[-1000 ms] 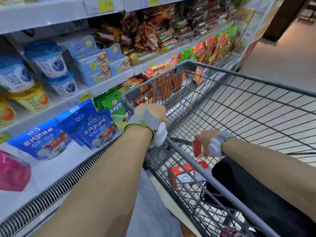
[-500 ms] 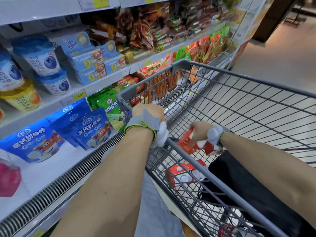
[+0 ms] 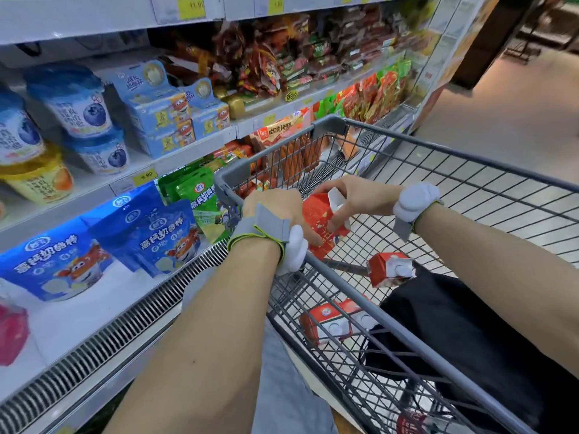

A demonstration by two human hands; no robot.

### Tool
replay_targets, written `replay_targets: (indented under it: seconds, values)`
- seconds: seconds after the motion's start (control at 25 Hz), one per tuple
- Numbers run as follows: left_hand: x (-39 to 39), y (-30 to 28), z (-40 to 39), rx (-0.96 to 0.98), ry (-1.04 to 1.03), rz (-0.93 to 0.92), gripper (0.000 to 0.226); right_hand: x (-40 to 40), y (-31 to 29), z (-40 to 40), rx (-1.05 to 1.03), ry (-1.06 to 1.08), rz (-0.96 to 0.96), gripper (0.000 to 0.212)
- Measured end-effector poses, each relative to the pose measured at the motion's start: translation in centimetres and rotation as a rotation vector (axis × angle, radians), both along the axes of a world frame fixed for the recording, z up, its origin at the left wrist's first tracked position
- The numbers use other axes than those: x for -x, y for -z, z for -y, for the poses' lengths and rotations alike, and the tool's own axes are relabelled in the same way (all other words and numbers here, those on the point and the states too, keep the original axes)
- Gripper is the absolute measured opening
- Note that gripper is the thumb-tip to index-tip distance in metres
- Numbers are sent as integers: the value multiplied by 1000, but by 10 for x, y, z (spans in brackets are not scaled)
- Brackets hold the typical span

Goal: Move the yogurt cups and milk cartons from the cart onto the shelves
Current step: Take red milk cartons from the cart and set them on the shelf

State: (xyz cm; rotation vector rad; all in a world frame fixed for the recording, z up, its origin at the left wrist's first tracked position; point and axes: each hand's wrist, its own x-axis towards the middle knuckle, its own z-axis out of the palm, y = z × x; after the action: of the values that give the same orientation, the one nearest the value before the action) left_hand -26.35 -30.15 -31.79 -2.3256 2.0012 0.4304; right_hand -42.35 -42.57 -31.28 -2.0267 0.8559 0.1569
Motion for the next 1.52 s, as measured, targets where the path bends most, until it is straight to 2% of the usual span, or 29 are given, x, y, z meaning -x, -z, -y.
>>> replay_targets:
  seconds: [0.08, 0.2, 0.32, 0.4, 0.48, 0.56, 0.64, 0.72, 0.76, 0.84, 0.92, 1.04, 1.08, 1.12, 1.16, 1.24, 1.32, 1.4, 1.52]
  values:
    - [0, -7, -2, 23, -27, -60, 68, -2, -5, -1, -105, 2, 53, 63]
    - [2, -12, -3, 45, -65, -75, 61, -6, -2, 0, -230, -32, 85, 63]
    - [2, -11, -4, 50, -93, -49, 57, 0, 0, 8, -295, -41, 29, 59]
    - [0, -12, -5, 43, -94, -49, 56, 8, 11, 19, -136, -99, -171, 59]
    - [1, -12, -4, 29, -85, -54, 56, 19, 24, 25, 133, -163, -485, 70]
    - [1, -12, -3, 11, -79, -53, 56, 33, 51, 27, 329, -148, -717, 74]
    - [1, -13, -2, -8, -76, -53, 55, 54, 83, 34, 441, -104, -847, 64]
    - [1, -13, -1, -22, -77, -53, 55, 75, 110, 42, 483, -86, -933, 37]
    - [2, -12, -1, -20, -78, -53, 56, 83, 117, 45, 443, -68, -939, 24]
    - [1, -11, -1, -21, -78, -45, 59, 88, 123, 41, 382, -58, -943, 19]
    - [1, -10, 1, -25, -80, -38, 60, 89, 131, 35, 391, -119, -983, 35]
    - [2, -10, 1, -30, -84, -31, 61, 91, 138, 25, 544, -253, -1088, 46]
    - [2, -11, 2, -28, -86, -32, 61, 95, 142, 25, 596, -268, -1091, 42]
    - [2, -11, 1, -29, -91, -34, 61, 92, 144, 26, 613, -279, -1080, 25]
    - [2, -12, 1, -37, -94, -37, 60, 89, 146, 26, 638, -269, -1007, 19]
    - [2, -13, 3, -63, -106, -44, 58, 88, 144, 31, 632, -227, -1022, 29]
    - [2, -14, 3, -69, -117, -50, 59, 91, 152, 40, 602, -201, -1031, 14]
    - [2, -13, 3, -57, -122, -50, 59, 93, 160, 50, 586, -207, -1029, 46]
    - [3, -12, 2, -26, -139, -44, 58, 92, 158, 50, 580, -180, -1025, 48]
